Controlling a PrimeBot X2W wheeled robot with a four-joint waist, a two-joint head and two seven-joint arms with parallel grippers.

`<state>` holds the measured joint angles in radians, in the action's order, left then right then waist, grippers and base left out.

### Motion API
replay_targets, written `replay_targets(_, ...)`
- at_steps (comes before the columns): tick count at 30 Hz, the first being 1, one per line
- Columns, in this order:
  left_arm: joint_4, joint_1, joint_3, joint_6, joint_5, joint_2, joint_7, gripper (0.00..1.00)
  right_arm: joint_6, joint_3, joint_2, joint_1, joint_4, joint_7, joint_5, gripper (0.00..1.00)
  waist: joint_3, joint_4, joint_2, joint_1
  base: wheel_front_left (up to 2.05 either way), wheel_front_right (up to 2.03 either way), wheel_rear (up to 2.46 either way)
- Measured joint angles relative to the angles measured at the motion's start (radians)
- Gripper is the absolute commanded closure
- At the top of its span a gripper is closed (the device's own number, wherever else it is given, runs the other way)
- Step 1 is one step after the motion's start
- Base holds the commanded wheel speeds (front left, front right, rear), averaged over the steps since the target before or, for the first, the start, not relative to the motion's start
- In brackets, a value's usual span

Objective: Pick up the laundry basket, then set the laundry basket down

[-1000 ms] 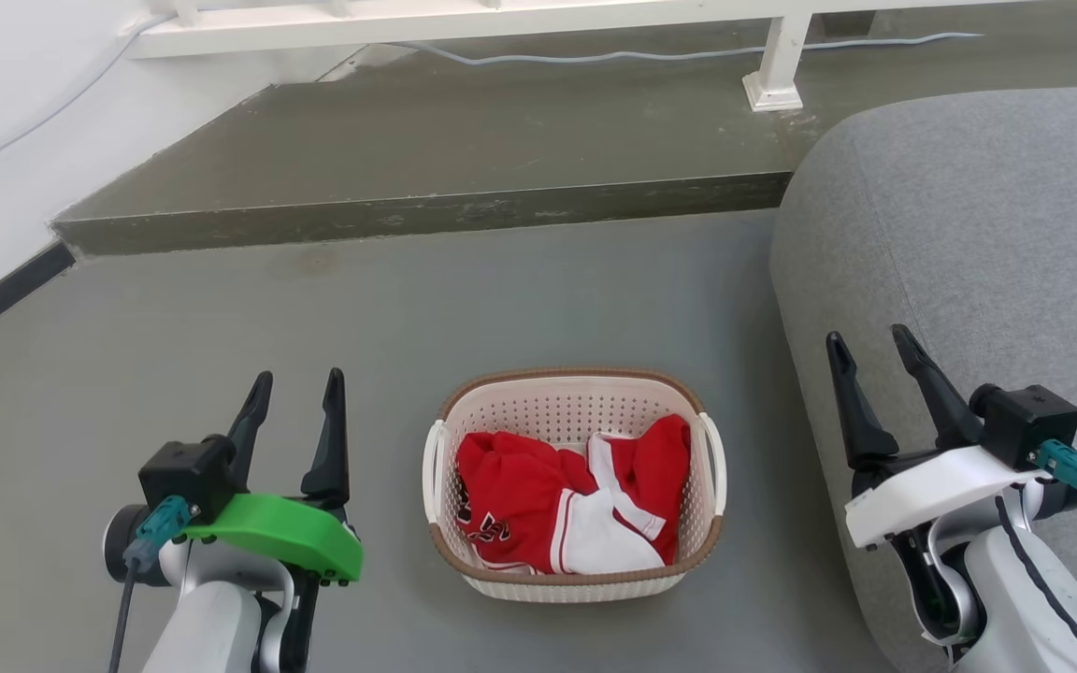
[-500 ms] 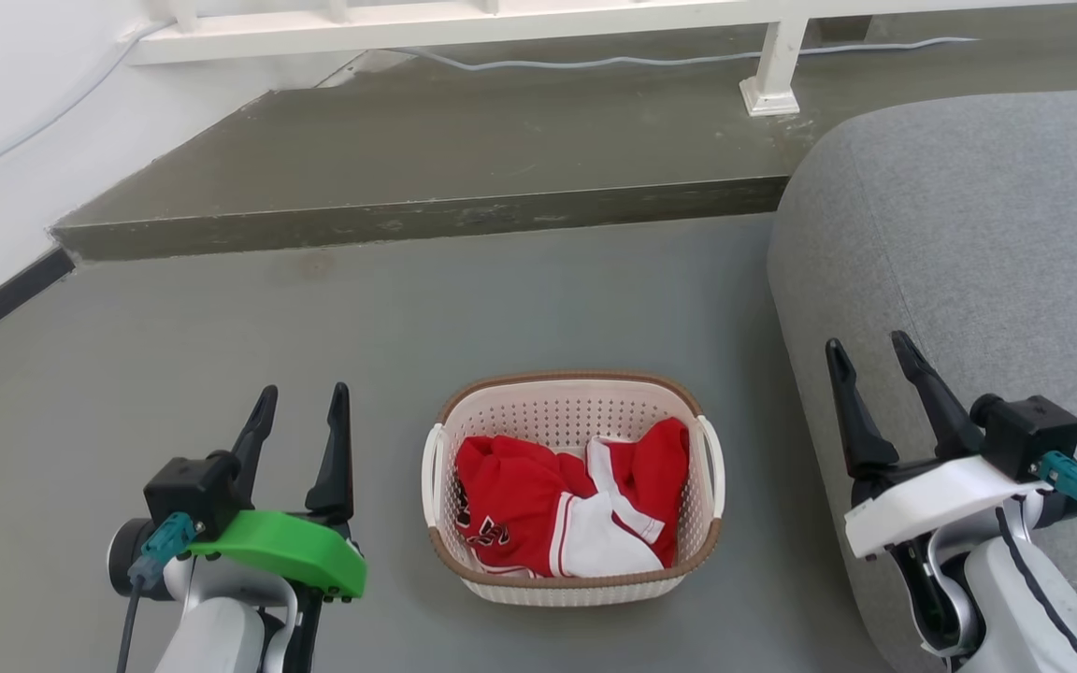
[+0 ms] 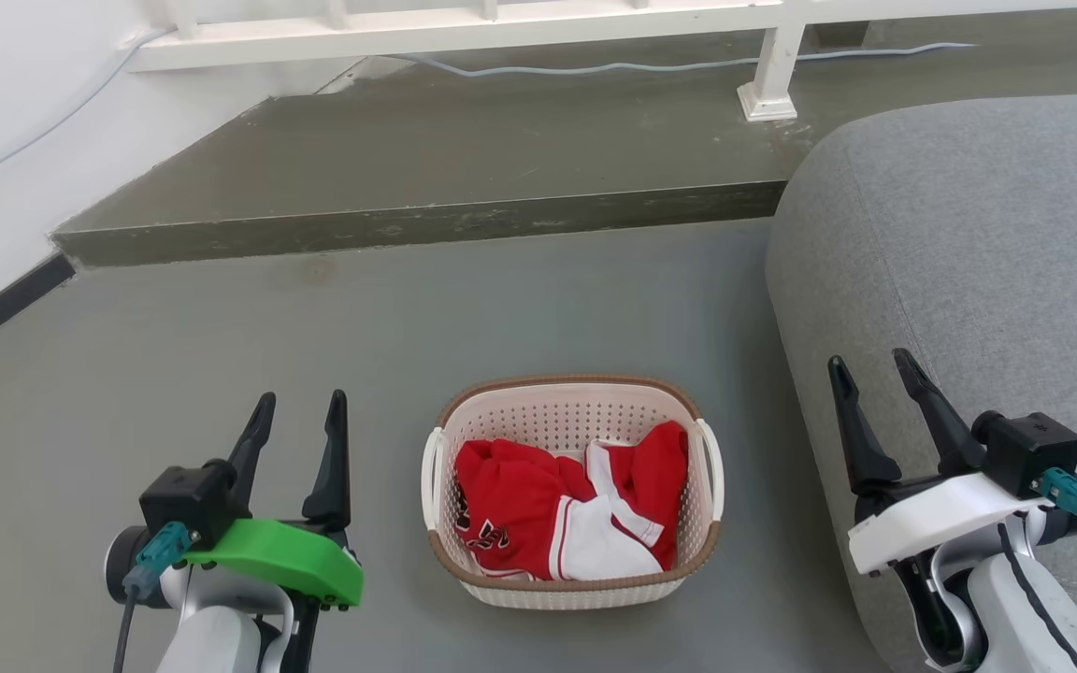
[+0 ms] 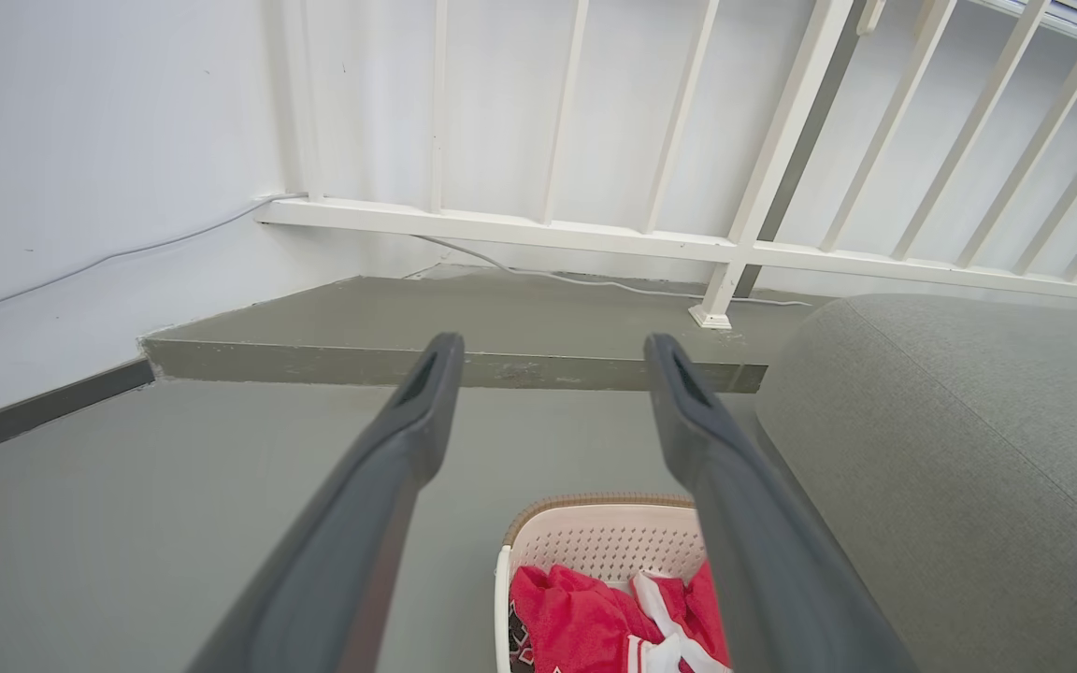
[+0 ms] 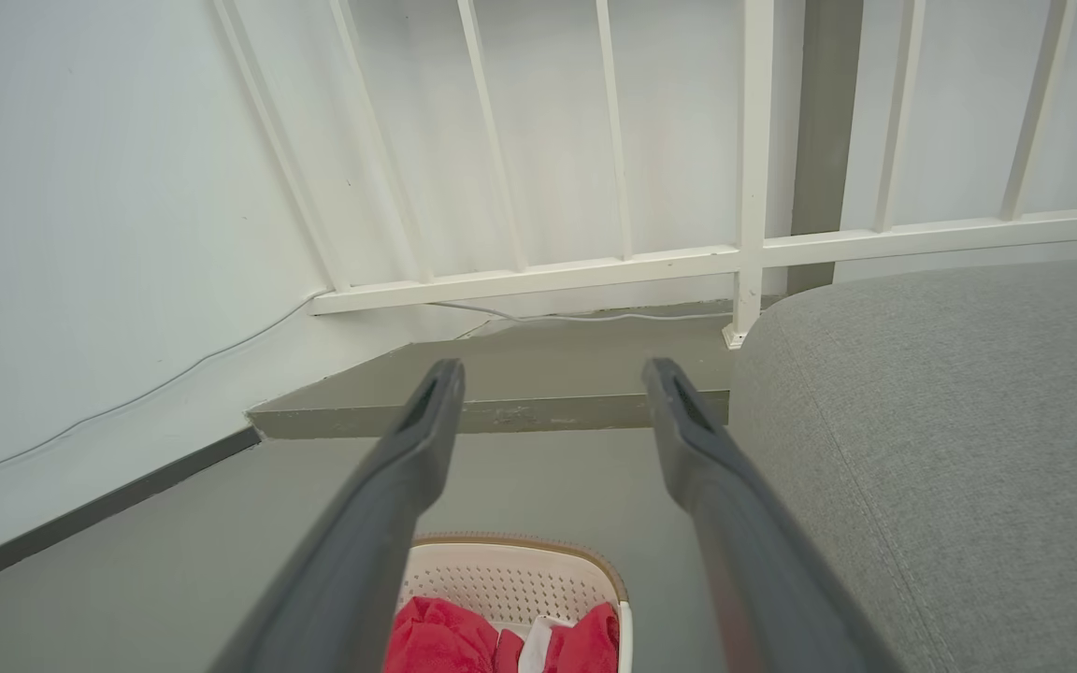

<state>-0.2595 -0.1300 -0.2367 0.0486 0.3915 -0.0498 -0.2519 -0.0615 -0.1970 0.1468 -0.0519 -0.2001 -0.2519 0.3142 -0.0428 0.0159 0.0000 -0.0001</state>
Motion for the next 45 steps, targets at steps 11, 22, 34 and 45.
replay_targets(11, -0.038, 0.022, -0.001, 0.011, 0.001, 0.006, 0.005, 1.0, -0.006, -0.001, -0.023, 0.021, -0.037, 0.0, -0.007, 1.0, -0.002, -0.001, 0.0, 0.0, 0.0, 0.0, 0.0)
replay_targets(22, -0.052, 0.043, 0.014, 0.013, 0.076, 0.008, 0.024, 1.0, -0.008, 0.01, -0.035, 0.043, -0.052, 0.014, 0.067, 1.0, 0.002, -0.002, 0.0, 0.0, 0.0, 0.0, 0.0)
replay_targets(34, -0.05, 0.043, 0.045, 0.021, 0.226, 0.009, 0.066, 1.0, -0.009, 0.043, -0.045, 0.042, -0.051, 0.052, 0.238, 1.0, 0.006, -0.004, 0.0, 0.0001, 0.0, 0.0, 0.0)
replay_targets(45, -0.049, 0.043, 0.077, 0.022, 0.338, 0.009, 0.103, 1.0, -0.017, 0.076, -0.051, 0.041, -0.051, 0.09, 0.358, 1.0, 0.01, -0.006, 0.0, 0.0001, 0.0, 0.0, 0.0)
